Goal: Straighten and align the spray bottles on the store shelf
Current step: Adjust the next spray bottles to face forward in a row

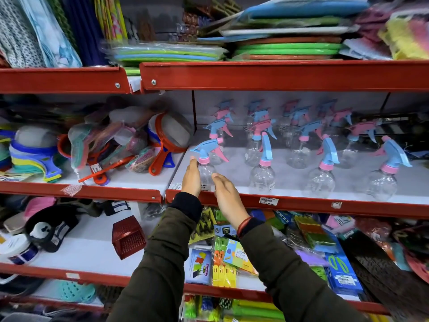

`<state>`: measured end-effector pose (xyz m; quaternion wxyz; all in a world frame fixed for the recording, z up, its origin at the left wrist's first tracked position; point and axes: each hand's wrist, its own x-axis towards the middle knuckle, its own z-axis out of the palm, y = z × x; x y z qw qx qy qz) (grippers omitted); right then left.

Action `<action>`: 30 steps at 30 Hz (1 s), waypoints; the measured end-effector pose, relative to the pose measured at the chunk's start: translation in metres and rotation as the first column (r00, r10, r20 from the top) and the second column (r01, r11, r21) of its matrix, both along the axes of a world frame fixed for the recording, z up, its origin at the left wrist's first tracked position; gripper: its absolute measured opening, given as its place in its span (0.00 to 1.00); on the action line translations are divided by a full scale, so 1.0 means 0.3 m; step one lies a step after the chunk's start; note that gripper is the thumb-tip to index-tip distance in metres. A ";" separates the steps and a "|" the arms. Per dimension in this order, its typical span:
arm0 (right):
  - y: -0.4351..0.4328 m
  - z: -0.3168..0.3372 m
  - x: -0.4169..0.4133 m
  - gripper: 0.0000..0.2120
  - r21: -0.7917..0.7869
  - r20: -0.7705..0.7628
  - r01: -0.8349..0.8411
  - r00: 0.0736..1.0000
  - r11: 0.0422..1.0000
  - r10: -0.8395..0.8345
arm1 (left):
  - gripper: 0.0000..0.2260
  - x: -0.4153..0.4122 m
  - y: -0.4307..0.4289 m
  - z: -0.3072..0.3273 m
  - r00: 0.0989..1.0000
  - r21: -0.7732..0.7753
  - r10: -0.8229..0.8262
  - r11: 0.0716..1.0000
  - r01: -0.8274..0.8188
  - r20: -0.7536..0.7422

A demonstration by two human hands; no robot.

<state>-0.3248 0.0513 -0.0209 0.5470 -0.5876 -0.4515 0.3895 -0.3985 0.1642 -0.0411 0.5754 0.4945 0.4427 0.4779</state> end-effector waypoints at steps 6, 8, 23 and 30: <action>-0.061 0.005 0.031 0.23 0.059 -0.062 0.055 0.997 0.997 -0.052 | 0.25 0.007 -0.224 0.131 0.954 0.103 0.300 0.950 -0.296 -0.020; -0.105 -0.001 0.063 0.21 0.112 -0.047 0.097 0.995 0.989 -0.092 | 0.22 0.044 -0.309 0.121 0.923 0.200 0.385 0.905 -0.376 -0.005; -0.142 0.031 0.378 0.22 0.091 -0.060 0.238 0.971 0.967 -0.234 | 0.21 0.384 -0.467 0.103 0.990 0.159 0.100 0.984 -0.083 -0.101; -0.181 0.027 0.375 0.24 0.022 -0.057 0.189 0.981 0.982 -0.188 | 0.22 0.421 -0.421 0.121 0.993 0.080 0.039 0.996 -0.030 -0.113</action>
